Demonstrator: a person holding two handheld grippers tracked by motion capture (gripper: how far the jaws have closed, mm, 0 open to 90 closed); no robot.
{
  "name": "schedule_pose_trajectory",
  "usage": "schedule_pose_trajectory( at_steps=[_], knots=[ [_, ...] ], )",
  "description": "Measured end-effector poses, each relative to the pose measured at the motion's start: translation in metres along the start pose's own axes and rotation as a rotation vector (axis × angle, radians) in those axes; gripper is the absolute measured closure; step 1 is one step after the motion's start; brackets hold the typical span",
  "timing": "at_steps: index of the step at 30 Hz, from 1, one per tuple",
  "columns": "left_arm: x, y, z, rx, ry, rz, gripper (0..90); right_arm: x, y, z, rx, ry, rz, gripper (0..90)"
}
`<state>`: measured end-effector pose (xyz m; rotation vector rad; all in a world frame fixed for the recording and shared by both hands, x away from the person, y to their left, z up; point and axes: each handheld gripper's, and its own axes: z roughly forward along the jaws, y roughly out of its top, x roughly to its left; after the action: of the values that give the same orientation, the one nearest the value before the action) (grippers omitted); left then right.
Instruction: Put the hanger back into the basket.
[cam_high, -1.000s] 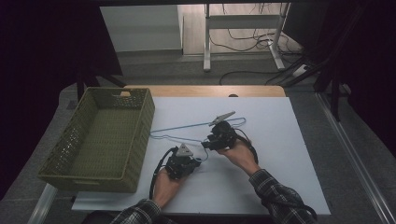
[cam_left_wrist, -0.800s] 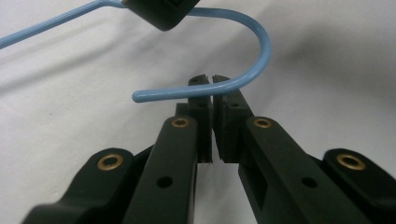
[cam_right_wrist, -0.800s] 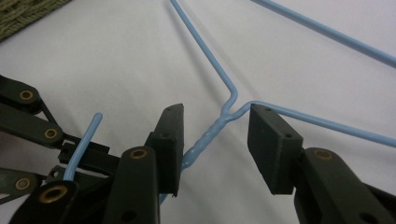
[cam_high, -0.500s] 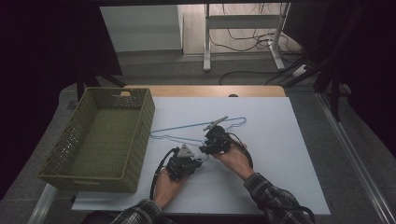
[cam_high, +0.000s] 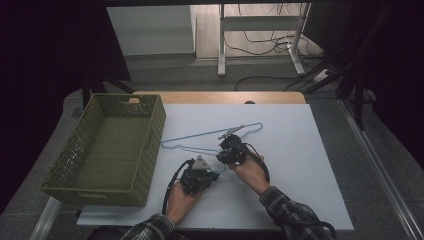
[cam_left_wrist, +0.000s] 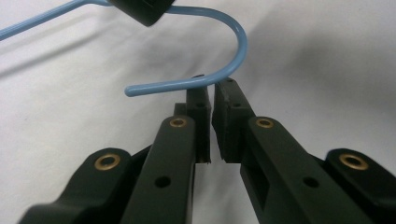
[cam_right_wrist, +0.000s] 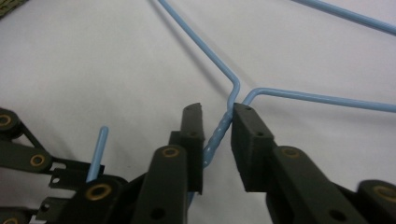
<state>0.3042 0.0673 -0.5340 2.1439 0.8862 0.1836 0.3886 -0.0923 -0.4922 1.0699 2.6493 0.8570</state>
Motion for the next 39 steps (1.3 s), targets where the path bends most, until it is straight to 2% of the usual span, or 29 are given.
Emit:
schedule_pose_trajectory(
  at_steps=[7, 8, 9, 10, 12, 13, 14, 15, 17, 18, 19, 20, 21, 22, 23, 24, 25, 26, 27, 28, 29, 30, 34, 36, 38, 39],
  knots=[
    [-0.002, 0.0, 0.005, 0.006, -0.001, 0.005, 84.6, -0.002, -0.001, 0.0, 0.005, -0.008, 0.018, 77.9],
    [-0.002, 0.001, 0.005, 0.003, -0.001, 0.005, 84.4, -0.002, -0.001, 0.0, 0.004, -0.008, 0.018, 75.6],
    [-0.002, 0.001, 0.004, 0.005, -0.001, 0.009, 84.4, -0.003, -0.001, 0.0, 0.005, -0.011, 0.023, 66.5],
    [-0.003, 0.002, 0.004, -0.004, 0.0, 0.006, 84.4, -0.003, -0.001, 0.002, 0.015, -0.015, 0.029, 62.4],
    [-0.003, 0.003, 0.003, -0.009, -0.001, 0.005, 84.2, -0.004, -0.003, 0.005, 0.036, -0.018, 0.041, 62.0],
    [-0.002, 0.004, 0.003, -0.011, 0.001, 0.006, 84.2, -0.004, -0.004, 0.007, 0.051, -0.017, 0.053, 65.7],
    [-0.002, 0.004, 0.003, -0.012, -0.001, 0.006, 84.2, -0.004, -0.004, 0.007, 0.051, -0.017, 0.053, 65.7],
    [-0.002, 0.004, 0.003, -0.014, -0.002, 0.006, 84.2, -0.004, -0.005, 0.007, 0.051, -0.011, 0.055, 70.8],
    [-0.002, 0.005, 0.002, -0.018, -0.003, 0.004, 83.3, -0.004, -0.004, 0.007, 0.049, -0.024, 0.056, 74.4],
    [-0.002, 0.005, 0.002, -0.015, -0.004, 0.005, 82.7, -0.005, -0.004, 0.006, 0.048, -0.044, 0.066, 80.7],
    [-0.003, 0.005, 0.002, -0.014, -0.004, 0.005, 82.7, -0.005, -0.004, 0.006, 0.048, -0.044, 0.066, 80.7],
    [-0.003, 0.004, 0.001, -0.011, -0.003, 0.01, 82.4, -0.006, -0.004, 0.005, 0.036, -0.063, 0.069, 84.9],
    [-0.004, 0.004, 0.001, -0.014, -0.002, 0.006, 81.7, -0.008, -0.004, 0.003, 0.024, -0.058, 0.066, 84.5],
    [-0.005, 0.004, 0.0, -0.014, -0.003, 0.005, 81.7, -0.01, -0.003, 0.002, 0.024, -0.026, 0.087, 85.2],
    [-0.005, 0.004, -0.001, -0.012, -0.003, 0.005, 80.8, -0.009, -0.003, 0.0, 0.016, -0.058, 0.085, 85.3],
    [-0.006, 0.004, -0.003, -0.014, -0.005, 0.004, 80.1, -0.007, -0.002, -0.002, 0.012, -0.105, 0.054, 85.3],
    [-0.007, 0.005, -0.006, -0.014, -0.006, 0.009, 79.0, -0.01, -0.001, -0.005, 0.008, -0.087, 0.067, 85.3],
    [-0.008, 0.006, -0.009, -0.019, -0.001, 0.007, 77.4, -0.012, -0.001, -0.007, 0.002, -0.064, 0.086, 85.4],
    [-0.008, 0.007, -0.013, -0.025, 0.004, 0.009, 75.2, -0.013, -0.001, -0.009, -0.003, -0.073, 0.08, 85.4],
    [-0.004, 0.012, -0.023, -0.042, 0.014, -0.01, 71.0, -0.013, -0.001, -0.013, -0.008, -0.082, 0.072, 85.4],
    [-0.004, 0.012, -0.023, -0.042, 0.014, -0.01, 68.4, -0.013, -0.001, -0.013, -0.008, -0.082, 0.072, 85.4],
    [0.0, 0.014, -0.028, -0.05, 0.02, -0.023, 68.4, -0.013, -0.001, -0.015, -0.011, -0.072, 0.068, 85.4],
    [0.019, 0.025, -0.042, -0.034, 0.017, -0.069, 51.9, -0.011, -0.003, -0.023, -0.022, -0.053, 0.058, 85.4],
    [0.027, 0.03, -0.045, -0.008, 0.033, -0.065, 43.1, -0.01, -0.003, -0.029, -0.026, -0.041, 0.054, 85.4],
    [0.032, 0.035, -0.047, 0.011, 0.056, -0.043, 42.0, -0.009, -0.003, -0.031, -0.025, -0.035, 0.052, 85.3],
    [0.036, 0.038, -0.048, 0.028, 0.054, -0.028, 40.5, -0.008, -0.004, -0.034, -0.025, -0.027, 0.051, 85.4]
  ],
)
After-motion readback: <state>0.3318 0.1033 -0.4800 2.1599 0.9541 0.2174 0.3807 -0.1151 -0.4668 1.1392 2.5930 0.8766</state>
